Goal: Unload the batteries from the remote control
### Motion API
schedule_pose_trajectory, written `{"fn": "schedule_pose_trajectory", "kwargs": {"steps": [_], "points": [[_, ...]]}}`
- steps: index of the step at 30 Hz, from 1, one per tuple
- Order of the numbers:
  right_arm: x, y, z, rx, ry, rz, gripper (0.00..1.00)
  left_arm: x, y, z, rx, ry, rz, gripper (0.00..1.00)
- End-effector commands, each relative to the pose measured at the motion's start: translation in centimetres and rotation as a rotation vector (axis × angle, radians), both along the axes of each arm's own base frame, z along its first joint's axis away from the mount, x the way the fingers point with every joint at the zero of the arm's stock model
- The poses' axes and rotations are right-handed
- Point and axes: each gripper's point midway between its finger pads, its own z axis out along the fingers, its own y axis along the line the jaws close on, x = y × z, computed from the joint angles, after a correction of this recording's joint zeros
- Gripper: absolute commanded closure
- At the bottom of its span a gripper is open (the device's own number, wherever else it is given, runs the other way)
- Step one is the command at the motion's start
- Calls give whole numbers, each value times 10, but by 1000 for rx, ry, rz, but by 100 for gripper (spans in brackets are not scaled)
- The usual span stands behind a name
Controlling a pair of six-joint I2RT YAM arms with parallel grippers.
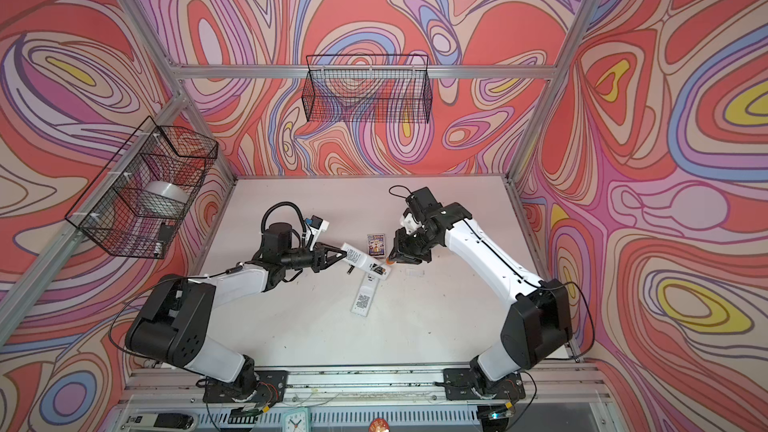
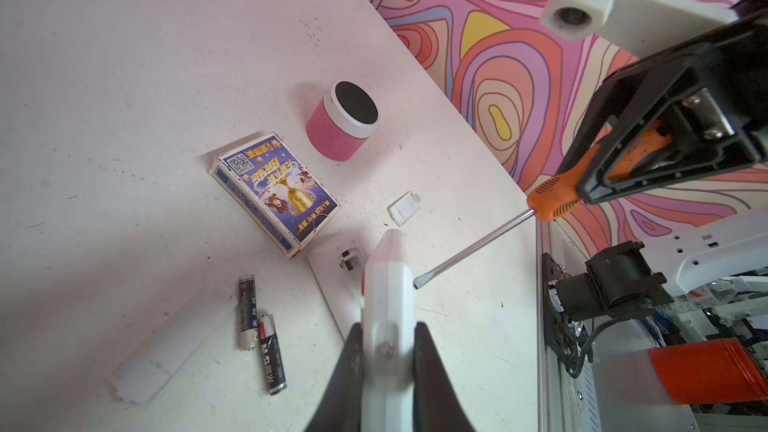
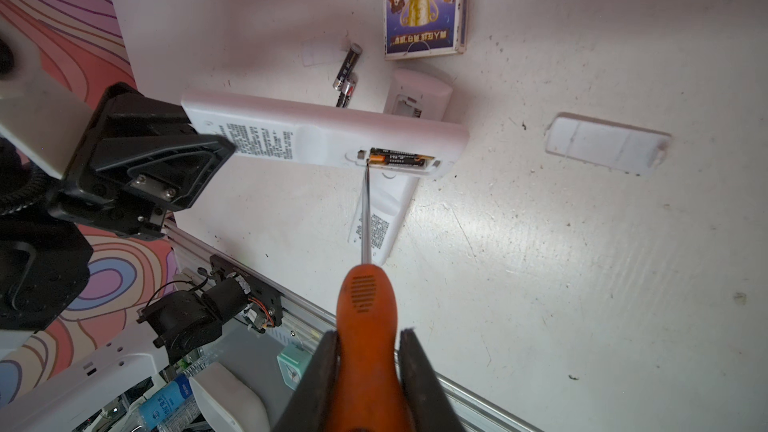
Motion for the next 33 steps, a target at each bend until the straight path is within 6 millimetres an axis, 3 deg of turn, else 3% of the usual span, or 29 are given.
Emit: {"fn": "schedule_pose_trajectory", "kwargs": {"steps": [1, 9, 17, 33], "points": [[12, 6, 4, 1, -48, 20, 94, 4, -1, 13, -4, -61, -20, 100], [19, 9, 1, -13, -50, 35, 94, 4, -2, 13, -2, -60, -25, 100], [24, 14, 15, 13, -77, 45, 94, 3, -1, 6, 25, -45, -29, 100], [36, -16, -3, -219, -45, 1, 94, 7, 3, 4, 64, -43, -8, 100]]}}
